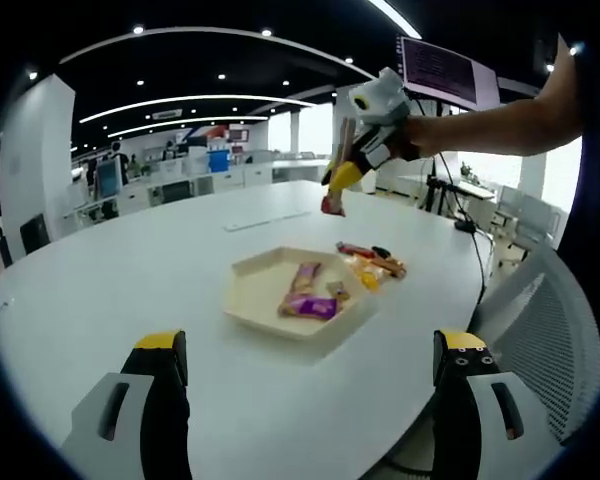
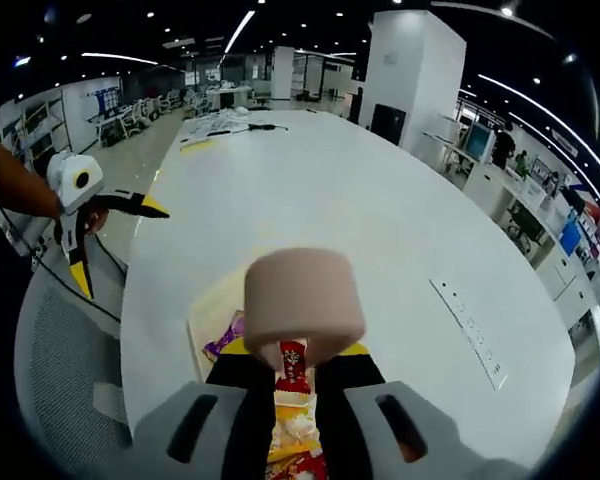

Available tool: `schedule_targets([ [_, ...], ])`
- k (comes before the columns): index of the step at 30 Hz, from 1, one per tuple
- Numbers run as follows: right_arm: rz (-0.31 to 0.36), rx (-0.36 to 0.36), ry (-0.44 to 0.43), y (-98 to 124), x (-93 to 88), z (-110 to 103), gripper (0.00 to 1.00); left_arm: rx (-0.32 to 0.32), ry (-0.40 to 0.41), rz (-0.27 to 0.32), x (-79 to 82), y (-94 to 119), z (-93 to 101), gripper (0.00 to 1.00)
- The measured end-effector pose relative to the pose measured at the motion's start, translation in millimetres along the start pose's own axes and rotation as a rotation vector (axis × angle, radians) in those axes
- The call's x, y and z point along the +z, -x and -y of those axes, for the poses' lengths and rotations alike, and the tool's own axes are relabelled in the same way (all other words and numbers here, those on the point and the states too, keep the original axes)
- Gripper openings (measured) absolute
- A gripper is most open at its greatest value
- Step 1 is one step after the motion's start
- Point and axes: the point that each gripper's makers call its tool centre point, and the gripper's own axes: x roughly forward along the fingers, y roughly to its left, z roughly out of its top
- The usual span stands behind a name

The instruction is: Place the target food into the container with the food tongs after gripping and lifting it, then release it inside without dropping or visibly crushing the food.

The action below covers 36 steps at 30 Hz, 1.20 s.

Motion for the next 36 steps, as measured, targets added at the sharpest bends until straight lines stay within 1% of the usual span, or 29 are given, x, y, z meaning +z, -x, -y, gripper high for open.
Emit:
schedule_targets([
  [3, 0.004, 0.02, 0.013, -7, 13.1, -1, 0.13, 0.0, 0.0, 0.001, 0.0, 0, 0.1, 1.0],
  [8, 0.002, 0.05, 0.044, -18, 30.0, -6, 0.13, 0.002, 0.003, 0.002, -0.3, 0, -0.7, 1.0],
  [13, 0.009, 0.067, 0.058, -23, 39.4, -9, 0.13, 0.01, 0.007, 0.003, 0.2, 1, -2.3, 0.99],
  [18, 0.005, 0.078, 0.065, -27, 40.3, -12, 0.13, 0.012, 0.004, 0.001, -0.6, 1, -3.1, 0.99],
  [21, 0.007, 0.081, 0.054, -28, 40.2, -12, 0.14, 0.008, 0.004, -0.001, -1.3, 0, -2.4, 0.99],
  [22, 0.007, 0.102, 0.041, -28, 39.6, -16, 0.15, 0.008, 0.005, -0.002, -1.4, 0, -2.2, 0.99],
  [23, 0.011, 0.102, 0.05, -28, 40.0, -16, 0.15, 0.007, 0.005, -0.002, -1.3, 0, -2.0, 0.99],
  [24, 0.025, 0.081, 0.078, -29, 41.9, -13, 0.16, 0.007, 0.005, -0.002, -1.1, 0, -2.0, 0.99],
  [26, 0.022, 0.108, 0.044, -28, 40.8, -18, 0.16, 0.007, 0.006, -0.002, -1.2, 0, -1.9, 0.99],
  [28, 0.021, 0.095, 0.055, -28, 40.2, -17, 0.16, 0.006, 0.005, -0.001, -1.0, 0, -1.8, 0.99],
  [31, 0.025, 0.093, 0.04, -28, 39.5, -16, 0.17, 0.006, 0.003, -0.003, -1.0, 0, -1.7, 0.99],
  [36, 0.034, 0.08, 0.039, -25, 40.6, -13, 0.18, 0.007, 0.005, 0.0, -0.1, 0, -1.5, 0.99],
])
